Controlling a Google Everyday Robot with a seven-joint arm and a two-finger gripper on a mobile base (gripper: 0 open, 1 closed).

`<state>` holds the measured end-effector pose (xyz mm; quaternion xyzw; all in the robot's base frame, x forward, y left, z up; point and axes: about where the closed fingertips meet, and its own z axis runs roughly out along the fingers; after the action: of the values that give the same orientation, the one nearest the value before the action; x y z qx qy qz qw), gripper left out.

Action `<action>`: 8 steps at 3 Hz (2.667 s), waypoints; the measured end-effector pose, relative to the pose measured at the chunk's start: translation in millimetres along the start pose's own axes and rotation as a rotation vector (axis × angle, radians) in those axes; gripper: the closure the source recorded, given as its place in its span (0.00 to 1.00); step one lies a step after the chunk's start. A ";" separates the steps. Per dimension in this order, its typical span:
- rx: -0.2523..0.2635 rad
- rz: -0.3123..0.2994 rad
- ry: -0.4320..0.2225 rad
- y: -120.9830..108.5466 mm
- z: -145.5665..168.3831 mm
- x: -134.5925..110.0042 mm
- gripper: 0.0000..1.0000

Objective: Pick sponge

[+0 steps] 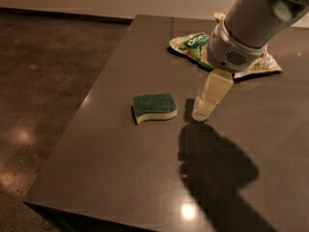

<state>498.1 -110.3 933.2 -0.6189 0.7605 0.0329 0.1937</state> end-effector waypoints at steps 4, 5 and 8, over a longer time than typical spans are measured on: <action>-0.119 0.015 -0.003 -3.6 110.5 -36.5 0.00; -0.123 0.013 -0.019 -4.6 118.7 -39.2 0.18; -0.121 0.026 -0.092 -14.6 93.9 -38.3 0.88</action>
Offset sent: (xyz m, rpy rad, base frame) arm 0.0265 0.0666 -0.0813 0.0078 0.1641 0.0592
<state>542.0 -50.9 862.2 -0.6176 0.7552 0.1098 0.1903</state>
